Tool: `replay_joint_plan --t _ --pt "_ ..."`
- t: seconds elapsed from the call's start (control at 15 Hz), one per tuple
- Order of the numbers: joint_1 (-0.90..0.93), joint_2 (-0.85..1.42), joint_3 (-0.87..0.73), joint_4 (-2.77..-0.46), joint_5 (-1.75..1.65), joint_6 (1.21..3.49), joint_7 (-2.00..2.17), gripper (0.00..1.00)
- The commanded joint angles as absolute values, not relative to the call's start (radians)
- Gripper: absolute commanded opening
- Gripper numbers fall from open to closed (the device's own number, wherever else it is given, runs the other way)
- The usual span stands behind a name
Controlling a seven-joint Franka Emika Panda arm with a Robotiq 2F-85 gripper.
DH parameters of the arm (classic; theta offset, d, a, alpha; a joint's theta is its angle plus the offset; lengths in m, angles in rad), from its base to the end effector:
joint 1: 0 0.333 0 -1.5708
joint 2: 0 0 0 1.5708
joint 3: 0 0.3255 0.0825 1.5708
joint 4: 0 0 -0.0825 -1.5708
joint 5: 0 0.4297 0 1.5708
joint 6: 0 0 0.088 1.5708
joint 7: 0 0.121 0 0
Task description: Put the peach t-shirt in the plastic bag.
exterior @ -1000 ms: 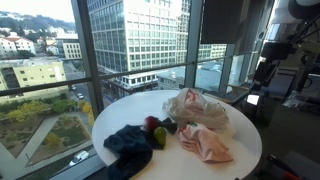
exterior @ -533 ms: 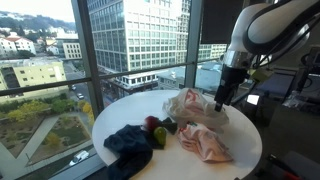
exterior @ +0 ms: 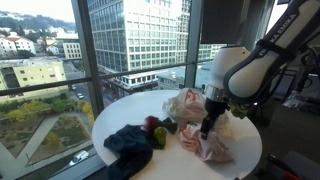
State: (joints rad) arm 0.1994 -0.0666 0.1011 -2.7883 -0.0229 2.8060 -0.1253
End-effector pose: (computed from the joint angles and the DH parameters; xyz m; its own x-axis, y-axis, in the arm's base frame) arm 0.3907 0.1210 0.1912 0.8983 0.4320 0.0810 0.4313 -0.9018 0.0264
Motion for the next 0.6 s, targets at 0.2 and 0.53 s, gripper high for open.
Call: replay_joint_plan --t 0.2,0.53 --pt "0.202 0.042 -0.003 -2.779 -0.561 2.949 0.21 1.0" --pt "0.201 0.098 -0.082 -2.768 -0.953 2.964 0.515 1.0"
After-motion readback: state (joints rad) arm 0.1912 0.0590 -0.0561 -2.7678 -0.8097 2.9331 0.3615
